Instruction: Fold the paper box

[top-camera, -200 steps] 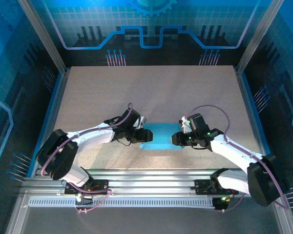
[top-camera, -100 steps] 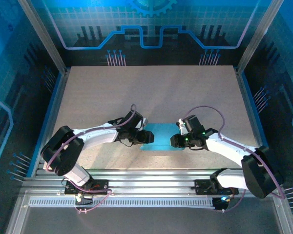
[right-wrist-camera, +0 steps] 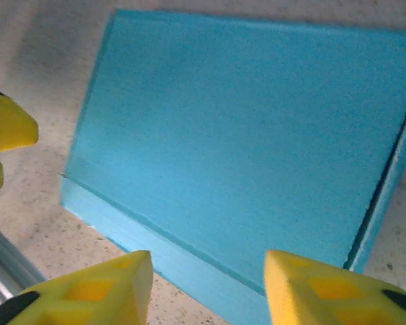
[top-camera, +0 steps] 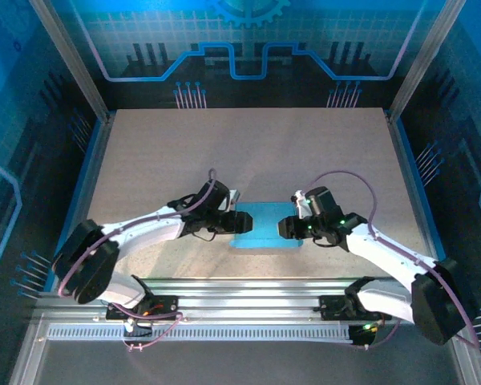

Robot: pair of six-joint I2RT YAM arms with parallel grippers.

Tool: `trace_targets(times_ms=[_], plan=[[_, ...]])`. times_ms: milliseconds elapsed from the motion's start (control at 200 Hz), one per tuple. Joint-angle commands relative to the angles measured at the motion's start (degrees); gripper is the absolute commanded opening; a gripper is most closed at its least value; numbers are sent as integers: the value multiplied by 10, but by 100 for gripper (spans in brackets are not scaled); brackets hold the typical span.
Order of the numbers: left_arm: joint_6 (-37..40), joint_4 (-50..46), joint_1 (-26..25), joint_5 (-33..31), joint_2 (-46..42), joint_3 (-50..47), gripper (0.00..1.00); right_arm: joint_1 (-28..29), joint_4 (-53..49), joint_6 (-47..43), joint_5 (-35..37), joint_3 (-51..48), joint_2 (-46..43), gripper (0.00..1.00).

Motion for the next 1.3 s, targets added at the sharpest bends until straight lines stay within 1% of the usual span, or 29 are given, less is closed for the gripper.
trace_targets(times_ms=[0,110,160,185,205,250,335,375,450,500,570,660,701,796,876,1026,1121,1296], plan=[[-39,21,-3,-29,-36,-23,99,-13,1,-15,-53,28,-11,63],[-83,27,-4,-52,-59,-32,99,-19,-20,-9,-81,44,-9,76],[-80,26,-5,-55,-63,-31,99,-19,-23,-6,-80,41,-12,86],[-83,19,-4,-64,-64,-30,99,-20,-21,-1,-72,37,-15,98],[-84,14,-4,-71,-66,-29,99,-20,-16,4,-64,32,-16,100],[-88,11,-4,-76,-70,-29,99,-21,-11,16,-46,26,-18,100],[-103,8,-5,-95,-78,-30,99,-24,-28,42,21,27,-29,100],[-95,7,-5,-93,-80,-29,99,-26,-44,53,42,31,-33,100],[-58,-6,-4,-82,-80,-20,99,-29,-65,55,47,37,-43,100],[-42,-16,-4,-81,-81,-17,99,-29,-38,45,38,18,-55,100],[-14,7,-4,-72,-87,-28,99,-26,-24,40,25,8,-67,100],[14,16,-4,-76,-86,-29,99,-23,-52,43,66,14,-62,100],[23,18,-4,-74,-82,-30,99,-24,-63,53,74,15,-61,100],[28,10,-4,-90,-64,-30,99,-25,-62,62,67,4,-75,100],[11,-17,-4,-110,-48,-24,99,-27,-56,61,53,-5,-90,100],[-1,-19,-3,-81,-9,-17,99,-32,-83,53,49,0,-71,100],[-8,-22,-4,-61,23,-4,99,-35,-78,55,37,-11,-62,100],[-6,-58,-4,-89,34,11,99,-36,-58,51,18,-33,-40,100]])
